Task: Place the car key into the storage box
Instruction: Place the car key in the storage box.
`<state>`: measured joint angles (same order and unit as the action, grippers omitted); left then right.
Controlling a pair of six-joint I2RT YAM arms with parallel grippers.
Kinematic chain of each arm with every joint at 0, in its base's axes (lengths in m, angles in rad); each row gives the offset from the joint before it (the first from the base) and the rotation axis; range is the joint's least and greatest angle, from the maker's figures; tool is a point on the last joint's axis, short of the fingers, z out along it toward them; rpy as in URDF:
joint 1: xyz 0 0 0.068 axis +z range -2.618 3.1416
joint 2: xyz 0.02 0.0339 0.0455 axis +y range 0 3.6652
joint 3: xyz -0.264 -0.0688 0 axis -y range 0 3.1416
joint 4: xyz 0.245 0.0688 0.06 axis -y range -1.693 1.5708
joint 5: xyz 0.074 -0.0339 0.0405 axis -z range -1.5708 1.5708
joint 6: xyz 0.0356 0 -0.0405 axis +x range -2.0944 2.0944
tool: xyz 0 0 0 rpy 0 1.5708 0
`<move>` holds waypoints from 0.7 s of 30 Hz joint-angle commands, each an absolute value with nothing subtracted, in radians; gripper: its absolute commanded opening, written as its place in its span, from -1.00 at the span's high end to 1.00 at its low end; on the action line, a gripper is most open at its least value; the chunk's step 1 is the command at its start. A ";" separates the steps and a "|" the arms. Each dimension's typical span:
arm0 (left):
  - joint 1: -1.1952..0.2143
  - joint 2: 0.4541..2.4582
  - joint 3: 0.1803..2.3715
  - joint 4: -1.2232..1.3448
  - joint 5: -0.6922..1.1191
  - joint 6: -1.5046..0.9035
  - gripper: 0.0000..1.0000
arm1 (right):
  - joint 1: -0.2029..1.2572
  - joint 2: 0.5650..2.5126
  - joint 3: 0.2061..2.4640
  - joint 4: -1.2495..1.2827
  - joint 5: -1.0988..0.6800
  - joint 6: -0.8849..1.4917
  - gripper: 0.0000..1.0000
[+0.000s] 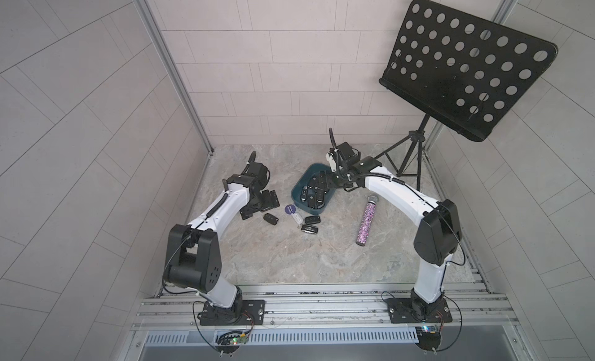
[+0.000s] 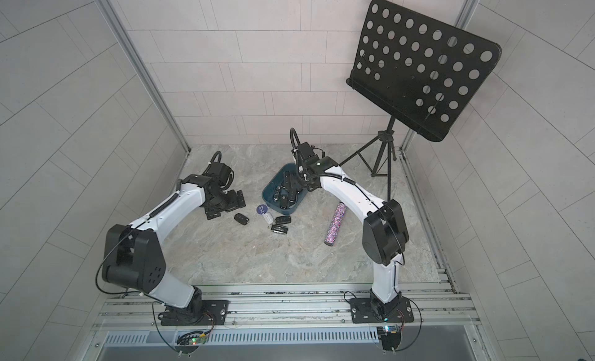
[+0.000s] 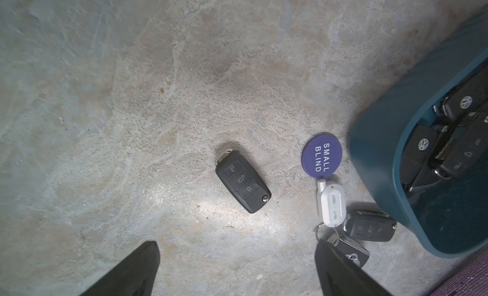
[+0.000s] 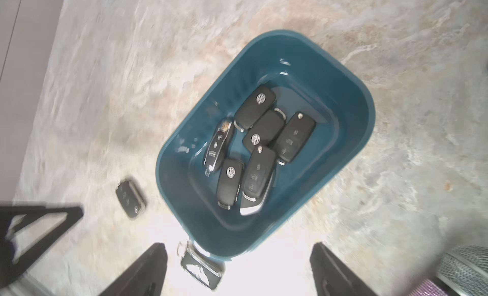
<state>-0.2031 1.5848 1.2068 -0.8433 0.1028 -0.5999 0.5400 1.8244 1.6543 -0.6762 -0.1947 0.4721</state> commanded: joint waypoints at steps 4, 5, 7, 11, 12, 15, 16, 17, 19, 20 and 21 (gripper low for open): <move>-0.198 1.642 1.222 -0.839 0.146 -0.762 -1.00 | 0.536 1.650 1.431 -0.613 -0.255 0.401 -0.99; -0.198 1.646 1.218 -0.834 0.146 -0.783 -1.00 | 0.536 1.620 1.396 -0.608 -0.262 0.395 -0.99; -0.199 1.655 1.215 -0.833 0.139 -0.818 -1.00 | 0.536 1.568 1.337 -0.606 -0.267 0.389 -0.99; -0.205 1.684 1.213 -0.829 0.121 -0.877 -0.96 | 0.535 1.475 1.240 -0.595 -0.255 0.381 -0.99; -0.206 1.693 1.211 -0.824 0.121 -0.892 -0.94 | 0.536 1.457 1.218 -0.587 -0.255 0.382 -0.99; -0.210 1.724 1.209 -0.812 0.126 -0.934 -0.89 | 0.536 1.421 1.174 -0.575 -0.250 0.388 -0.99; -0.212 1.733 1.208 -0.809 0.126 -0.946 -0.87 | 0.536 1.413 1.165 -0.572 -0.249 0.390 -0.99; -0.215 1.745 1.209 -0.804 0.127 -0.960 -0.86 | 0.536 1.405 1.154 -0.568 -0.248 0.394 -0.99; -0.219 1.765 1.213 -0.801 0.122 -0.982 -0.81 | 0.536 1.388 1.138 -0.565 -0.242 0.401 -0.99; -0.219 1.773 1.216 -0.799 0.113 -0.993 -0.79 | 0.535 1.381 1.130 -0.562 -0.238 0.404 -0.99; -0.221 1.780 1.216 -0.795 0.103 -1.002 -0.76 | 0.535 1.373 1.123 -0.563 -0.234 0.405 -0.99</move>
<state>-0.2150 1.7611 1.2076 -0.7952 0.1368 -0.9337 0.5400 1.4078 1.1385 -0.5781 -0.2546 0.4007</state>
